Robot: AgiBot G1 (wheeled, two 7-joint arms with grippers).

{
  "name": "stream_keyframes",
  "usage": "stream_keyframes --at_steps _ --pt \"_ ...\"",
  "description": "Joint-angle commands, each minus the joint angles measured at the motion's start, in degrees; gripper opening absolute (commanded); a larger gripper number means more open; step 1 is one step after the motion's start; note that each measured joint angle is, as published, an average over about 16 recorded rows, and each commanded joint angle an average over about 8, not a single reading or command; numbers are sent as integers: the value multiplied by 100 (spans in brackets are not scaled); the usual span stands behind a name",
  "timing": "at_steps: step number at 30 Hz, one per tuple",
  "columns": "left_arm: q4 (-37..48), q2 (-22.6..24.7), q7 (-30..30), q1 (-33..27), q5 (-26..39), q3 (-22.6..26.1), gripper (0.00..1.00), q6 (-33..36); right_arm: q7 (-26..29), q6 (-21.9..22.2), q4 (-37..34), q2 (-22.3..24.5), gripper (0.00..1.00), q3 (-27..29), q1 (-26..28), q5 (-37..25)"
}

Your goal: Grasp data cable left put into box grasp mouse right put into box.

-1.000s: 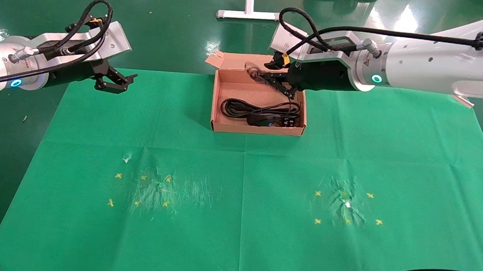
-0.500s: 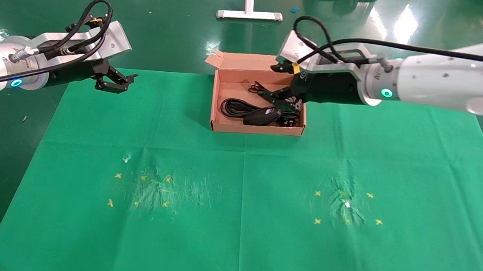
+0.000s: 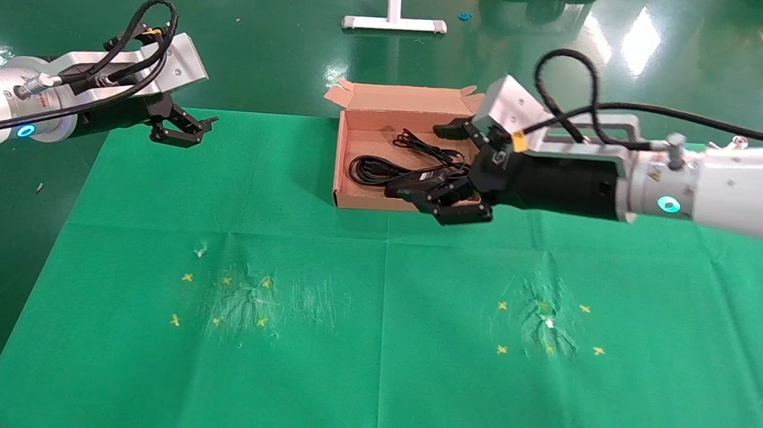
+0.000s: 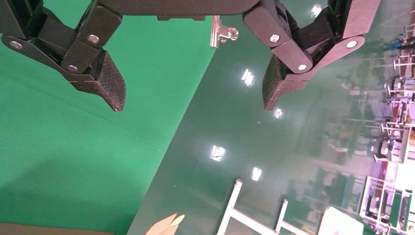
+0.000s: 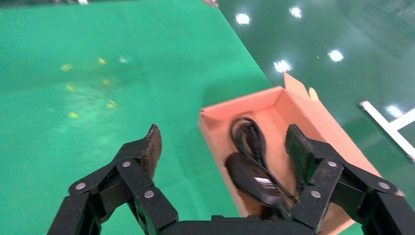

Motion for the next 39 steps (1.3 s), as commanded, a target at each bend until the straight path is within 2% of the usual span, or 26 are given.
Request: stream_keyframes --at_steps 1,28,33,39 --pt "0 0 0 0 0 0 100 0 6 -89 106 115 100 66 -121 205" --pt "1 -2 6 5 -13 -6 100 6 85 -1285 1537 1676 100 957 -1761 2970" --pt "1 -41 138 133 -345 -168 100 180 99 -1507 1803 1966 100 1122 -2066 3484" --pt "-1 -135 456 442 -1145 -559 100 604 110 -1683 2011 2194 100 1252 -2305 3890"
